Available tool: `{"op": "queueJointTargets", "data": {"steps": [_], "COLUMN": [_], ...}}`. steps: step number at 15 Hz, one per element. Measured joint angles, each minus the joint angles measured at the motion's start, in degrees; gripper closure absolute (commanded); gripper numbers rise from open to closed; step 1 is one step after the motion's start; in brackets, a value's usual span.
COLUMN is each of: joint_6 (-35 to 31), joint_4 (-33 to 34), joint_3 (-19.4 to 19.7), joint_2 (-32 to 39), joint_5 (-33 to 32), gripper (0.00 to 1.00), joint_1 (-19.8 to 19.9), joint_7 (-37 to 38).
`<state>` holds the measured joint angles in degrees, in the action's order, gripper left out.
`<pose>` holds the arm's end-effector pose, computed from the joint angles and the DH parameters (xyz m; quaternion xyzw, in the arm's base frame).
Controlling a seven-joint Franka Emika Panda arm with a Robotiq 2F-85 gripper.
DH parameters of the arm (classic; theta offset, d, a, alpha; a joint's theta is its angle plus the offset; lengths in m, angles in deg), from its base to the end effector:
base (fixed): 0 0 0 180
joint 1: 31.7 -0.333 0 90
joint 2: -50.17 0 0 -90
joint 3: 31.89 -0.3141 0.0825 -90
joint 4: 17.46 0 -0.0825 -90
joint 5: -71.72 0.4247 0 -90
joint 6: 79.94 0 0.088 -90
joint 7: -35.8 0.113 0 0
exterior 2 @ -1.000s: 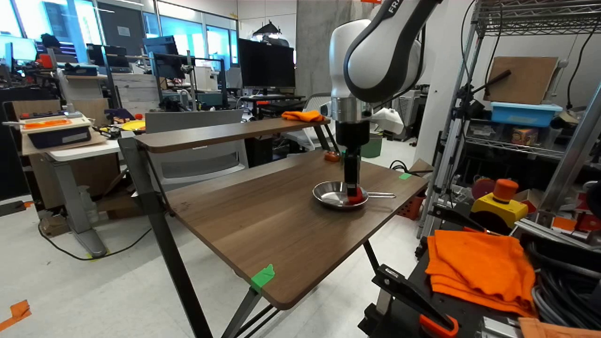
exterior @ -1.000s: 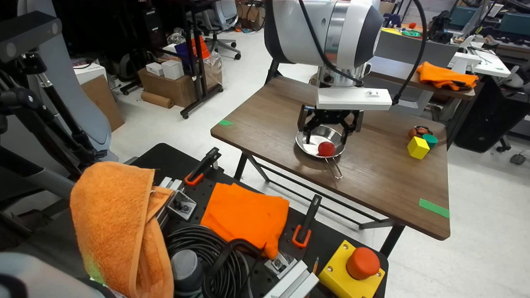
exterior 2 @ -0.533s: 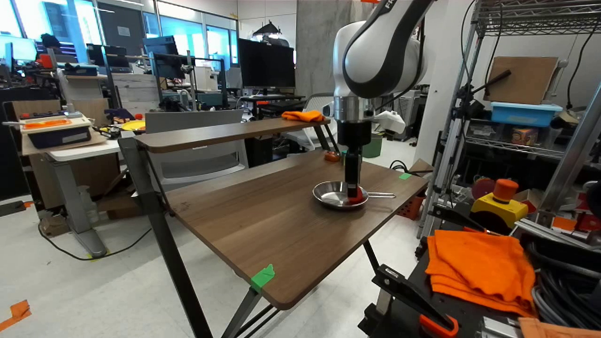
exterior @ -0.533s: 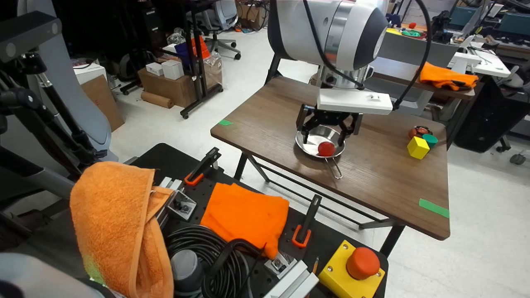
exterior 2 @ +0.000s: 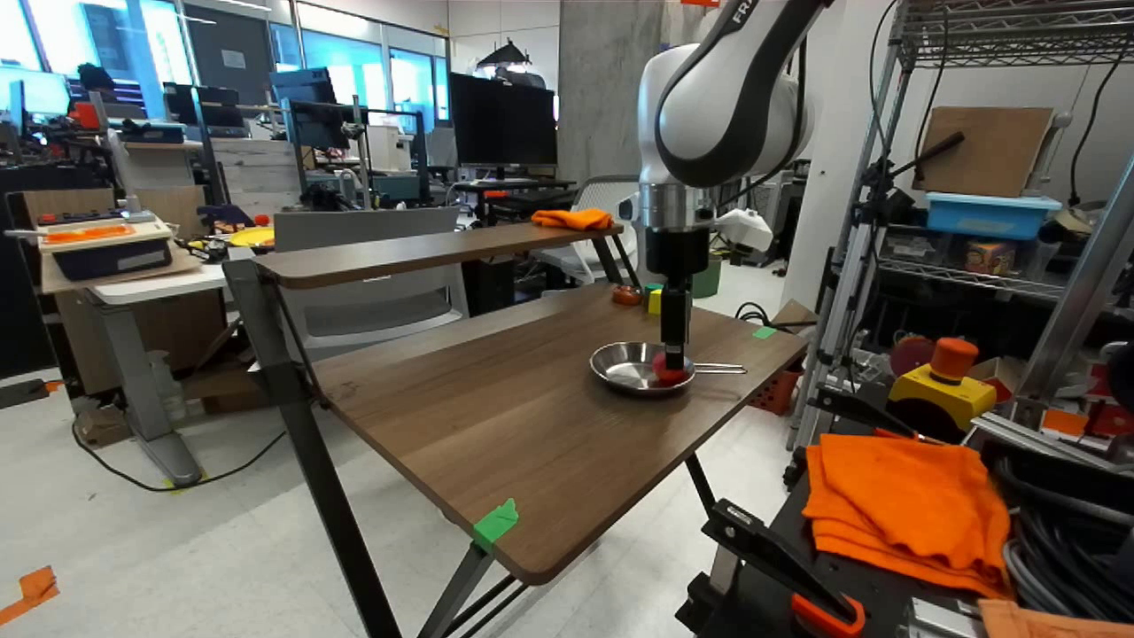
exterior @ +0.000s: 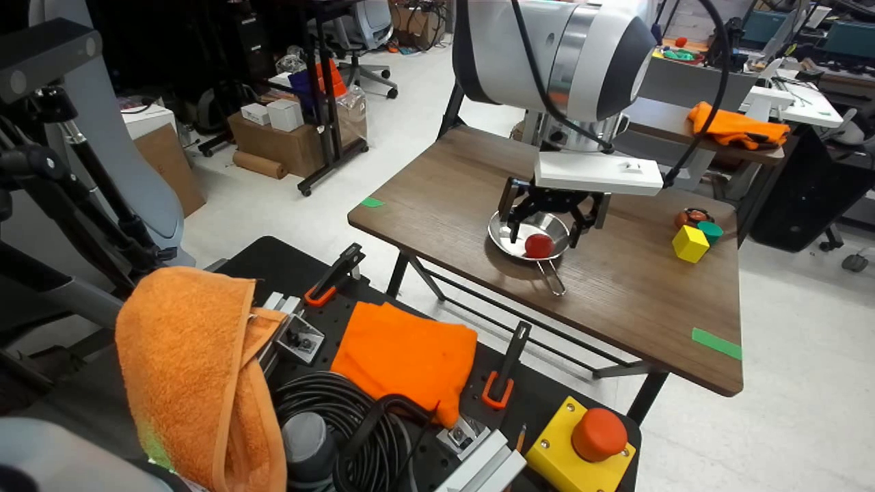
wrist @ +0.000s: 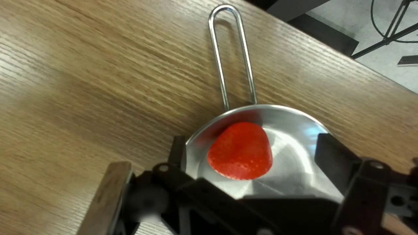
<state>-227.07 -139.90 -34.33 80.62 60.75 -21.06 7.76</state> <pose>0.5681 -0.0778 0.1005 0.9661 0.2506 -0.0581 0.0198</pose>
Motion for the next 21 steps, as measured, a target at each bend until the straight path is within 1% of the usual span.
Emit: {"op": "queueJointTargets", "data": {"steps": [6, 12, 21], "joint_6": [0.0, -0.2, -0.3], "joint_4": [-0.2, -0.3, 0.1], "joint_3": [1.6, 1.3, 0.4], "joint_2": [0.6, 0.8, 0.7], "joint_5": [-2.1, -3.5, -3.5], "gripper": [0.00, 0.00, 0.00], "joint_1": [-0.1, -0.9, -1.1], "joint_7": [0.0, -0.1, -0.9]}}
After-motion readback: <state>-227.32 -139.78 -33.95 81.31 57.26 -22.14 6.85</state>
